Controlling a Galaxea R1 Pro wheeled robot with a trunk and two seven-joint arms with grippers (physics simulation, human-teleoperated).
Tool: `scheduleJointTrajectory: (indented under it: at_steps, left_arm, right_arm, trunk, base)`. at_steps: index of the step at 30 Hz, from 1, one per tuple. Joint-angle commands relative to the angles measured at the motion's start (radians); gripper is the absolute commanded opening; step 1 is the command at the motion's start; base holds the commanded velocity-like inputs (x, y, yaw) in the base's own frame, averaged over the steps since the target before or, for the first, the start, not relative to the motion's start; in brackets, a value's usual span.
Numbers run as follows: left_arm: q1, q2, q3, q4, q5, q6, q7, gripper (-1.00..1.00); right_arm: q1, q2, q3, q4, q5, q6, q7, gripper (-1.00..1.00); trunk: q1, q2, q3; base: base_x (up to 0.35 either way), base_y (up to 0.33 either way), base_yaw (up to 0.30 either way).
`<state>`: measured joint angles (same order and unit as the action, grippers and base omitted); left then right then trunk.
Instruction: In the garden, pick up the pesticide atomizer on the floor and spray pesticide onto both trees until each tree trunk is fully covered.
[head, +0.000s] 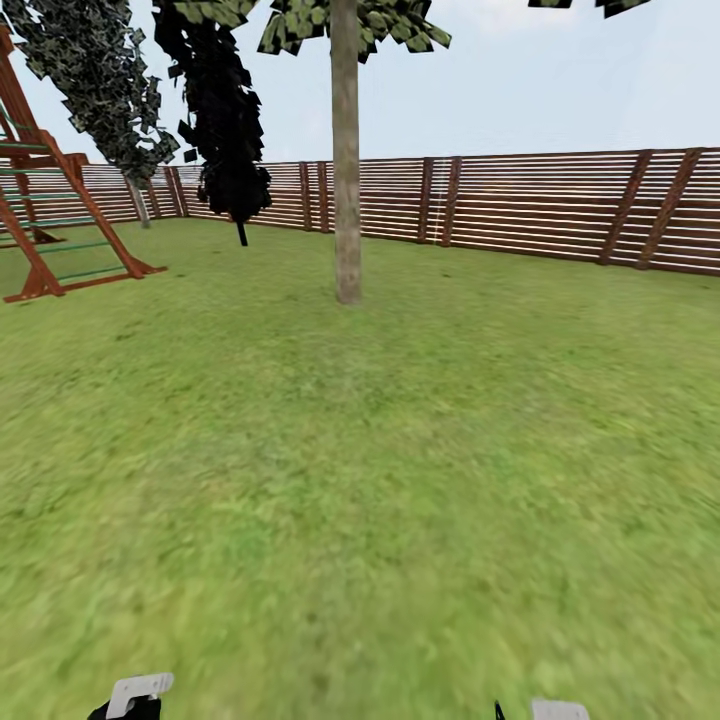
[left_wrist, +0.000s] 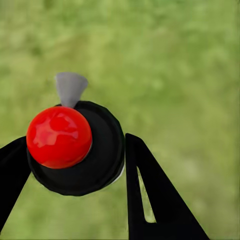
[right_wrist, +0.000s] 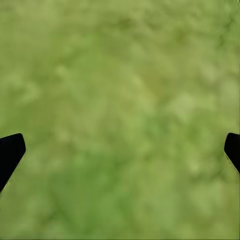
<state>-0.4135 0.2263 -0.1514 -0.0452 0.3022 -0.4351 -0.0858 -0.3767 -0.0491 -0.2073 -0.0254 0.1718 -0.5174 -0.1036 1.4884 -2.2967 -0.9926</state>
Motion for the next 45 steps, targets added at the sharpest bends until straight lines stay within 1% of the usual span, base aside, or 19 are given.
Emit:
scheduleJointTrajectory:
  at_steps: [1, 45]
  left_arm:
    - [-0.001, 0.0, -0.007, 0.001, 0.011, -0.003, -0.005, -1.0]
    - [-0.001, 0.001, -0.007, 0.001, 0.011, -0.004, -0.005, -1.0]
  right_arm:
    - [-0.001, 0.0, -0.006, 0.001, 0.011, -0.003, -0.005, 1.0]
    - [-0.001, 0.0, -0.006, 0.001, 0.011, -0.003, -0.005, 1.0]
  trunk:
    - [0.0, 0.0, -0.001]
    - [0.0, 0.0, -0.001]
  base:
    - [0.34, 0.0, 0.0]
    - [0.34, 0.0, 0.0]
